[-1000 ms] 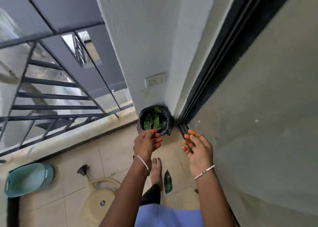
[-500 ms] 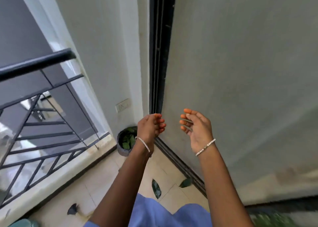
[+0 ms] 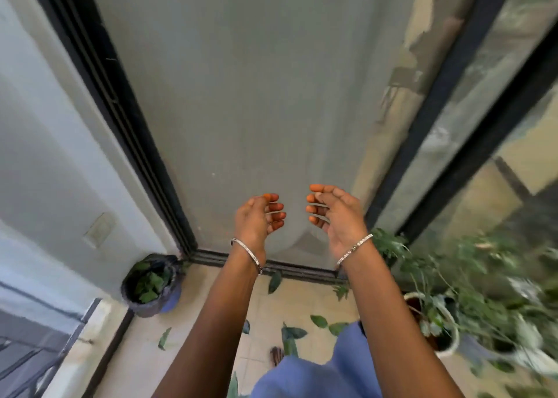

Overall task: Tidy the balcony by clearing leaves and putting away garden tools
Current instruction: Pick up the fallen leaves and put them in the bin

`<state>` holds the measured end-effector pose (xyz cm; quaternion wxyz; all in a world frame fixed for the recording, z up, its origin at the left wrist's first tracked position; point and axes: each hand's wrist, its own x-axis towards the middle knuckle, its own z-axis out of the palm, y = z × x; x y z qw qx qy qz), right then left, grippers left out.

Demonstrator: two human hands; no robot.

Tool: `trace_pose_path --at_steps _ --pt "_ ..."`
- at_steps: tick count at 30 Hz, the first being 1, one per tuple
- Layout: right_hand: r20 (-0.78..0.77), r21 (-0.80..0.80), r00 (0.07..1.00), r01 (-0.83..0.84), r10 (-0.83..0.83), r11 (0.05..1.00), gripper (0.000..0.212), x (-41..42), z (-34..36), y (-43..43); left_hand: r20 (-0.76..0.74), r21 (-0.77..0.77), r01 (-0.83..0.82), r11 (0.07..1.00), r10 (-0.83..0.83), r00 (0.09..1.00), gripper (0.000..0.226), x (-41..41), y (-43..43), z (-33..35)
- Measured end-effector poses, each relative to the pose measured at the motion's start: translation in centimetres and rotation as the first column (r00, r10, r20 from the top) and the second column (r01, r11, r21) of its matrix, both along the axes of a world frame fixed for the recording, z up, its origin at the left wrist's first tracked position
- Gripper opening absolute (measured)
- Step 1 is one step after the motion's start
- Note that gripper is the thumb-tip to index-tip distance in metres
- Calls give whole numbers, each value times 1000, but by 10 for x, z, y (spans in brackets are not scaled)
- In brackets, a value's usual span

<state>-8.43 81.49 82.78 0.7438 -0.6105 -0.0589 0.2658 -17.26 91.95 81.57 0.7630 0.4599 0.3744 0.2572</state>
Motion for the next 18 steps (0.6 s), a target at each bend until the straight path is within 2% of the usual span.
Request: trace_pose_path --at_steps 4,8,12,18 --pt "-17 -9 979 204 -204 979 20 -13 -14 -89 1 -18 199 980 -199 980 20 13 -71 -9" --pt "-35 -34 913 405 -406 914 19 -27 -14 -184 -14 -39 395 918 -396 918 21 24 -153 -9" --pt "-72 -6 801 595 -594 804 19 -38 -14 -275 -28 -24 574 819 -574 818 21 37 -237 -12" --pt "-110 -17 608 789 -786 614 19 -57 -25 -421 -25 -34 746 665 -747 664 22 61 -371 -15"
